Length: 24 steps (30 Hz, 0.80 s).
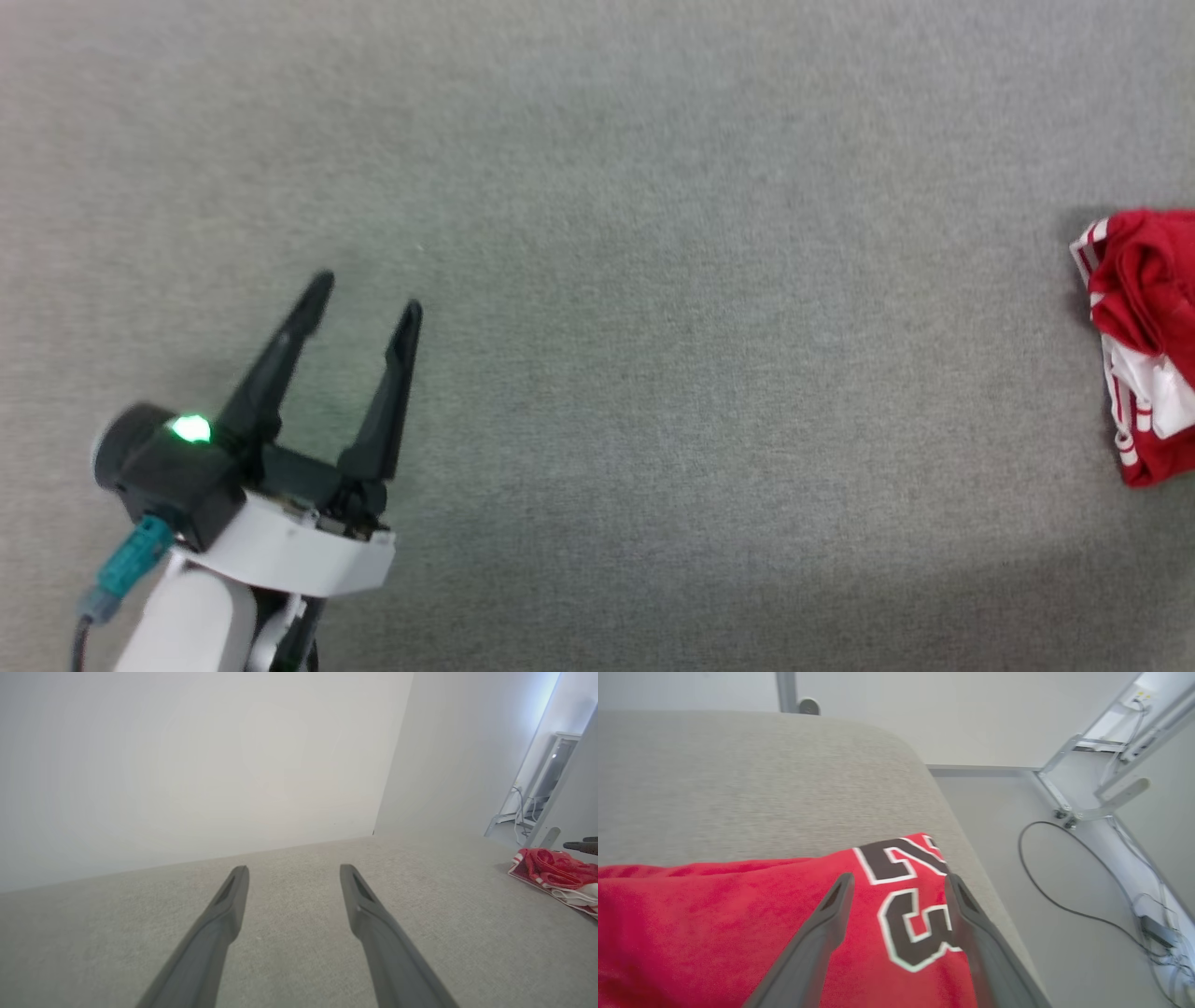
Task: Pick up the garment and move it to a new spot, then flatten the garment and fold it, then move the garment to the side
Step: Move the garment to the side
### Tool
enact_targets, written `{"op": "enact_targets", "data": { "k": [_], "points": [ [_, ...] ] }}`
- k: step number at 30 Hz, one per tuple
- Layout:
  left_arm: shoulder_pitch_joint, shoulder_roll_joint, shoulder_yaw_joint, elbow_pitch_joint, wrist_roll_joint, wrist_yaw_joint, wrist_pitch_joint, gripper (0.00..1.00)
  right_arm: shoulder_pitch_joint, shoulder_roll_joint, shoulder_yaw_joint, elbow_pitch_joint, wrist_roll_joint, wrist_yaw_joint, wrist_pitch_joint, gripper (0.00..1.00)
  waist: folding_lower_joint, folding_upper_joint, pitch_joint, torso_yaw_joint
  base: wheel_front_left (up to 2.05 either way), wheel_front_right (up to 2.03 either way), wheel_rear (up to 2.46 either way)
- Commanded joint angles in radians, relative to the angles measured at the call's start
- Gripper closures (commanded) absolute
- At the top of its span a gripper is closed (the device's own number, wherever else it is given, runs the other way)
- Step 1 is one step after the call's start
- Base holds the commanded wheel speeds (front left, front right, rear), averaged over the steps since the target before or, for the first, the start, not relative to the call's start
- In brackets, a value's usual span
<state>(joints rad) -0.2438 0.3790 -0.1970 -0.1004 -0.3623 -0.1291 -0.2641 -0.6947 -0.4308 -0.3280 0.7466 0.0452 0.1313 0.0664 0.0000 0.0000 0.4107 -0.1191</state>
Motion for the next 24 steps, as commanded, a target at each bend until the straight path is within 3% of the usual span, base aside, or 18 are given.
{"op": "enact_targets", "data": {
  "k": [1,11,24],
  "points": [
    [0.023,-0.010,0.005,0.018,-0.004,-0.002,0.001,0.00,0.033,0.011,0.026,-0.007,0.021,-0.001,-0.010,0.00,0.0000,0.0000,-0.080,0.043,0.00,0.00,0.00],
    [0.124,-0.074,0.062,0.133,0.005,-0.002,0.001,0.00,0.220,0.112,0.258,-0.129,0.183,-0.001,-0.025,0.00,0.0000,0.0000,-0.238,0.113,0.00,0.00,0.00],
    [0.238,-0.140,0.132,0.224,0.044,-0.003,0.001,0.00,0.425,0.194,0.374,-0.340,0.281,-0.001,-0.093,0.00,0.0000,0.0000,-0.395,0.179,0.00,0.00,0.00]
  ]
}}
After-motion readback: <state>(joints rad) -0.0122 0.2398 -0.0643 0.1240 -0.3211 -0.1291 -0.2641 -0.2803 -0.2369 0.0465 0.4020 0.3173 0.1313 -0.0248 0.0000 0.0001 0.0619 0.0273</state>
